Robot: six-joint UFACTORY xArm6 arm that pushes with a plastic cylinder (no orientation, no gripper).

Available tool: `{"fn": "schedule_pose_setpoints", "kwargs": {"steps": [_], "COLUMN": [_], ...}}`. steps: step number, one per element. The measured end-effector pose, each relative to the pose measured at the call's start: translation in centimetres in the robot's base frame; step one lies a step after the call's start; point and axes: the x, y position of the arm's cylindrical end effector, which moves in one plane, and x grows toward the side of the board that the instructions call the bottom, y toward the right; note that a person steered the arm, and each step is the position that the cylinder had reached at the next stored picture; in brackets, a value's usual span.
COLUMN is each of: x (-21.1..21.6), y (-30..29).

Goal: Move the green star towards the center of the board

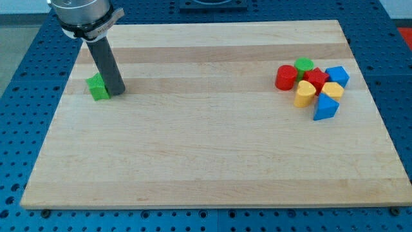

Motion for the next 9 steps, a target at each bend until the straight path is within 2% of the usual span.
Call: {"fn": "schedule_pose_setpoints", "kwargs": {"steps": [1,3,4,5,6,7,9], "x": [0.4,5.8,5.8,4.1,0.8,-0.3,-0.3], "y": [0.2,-0.6,-5.0,-8.1,-8.7,-6.9,2.7]}}
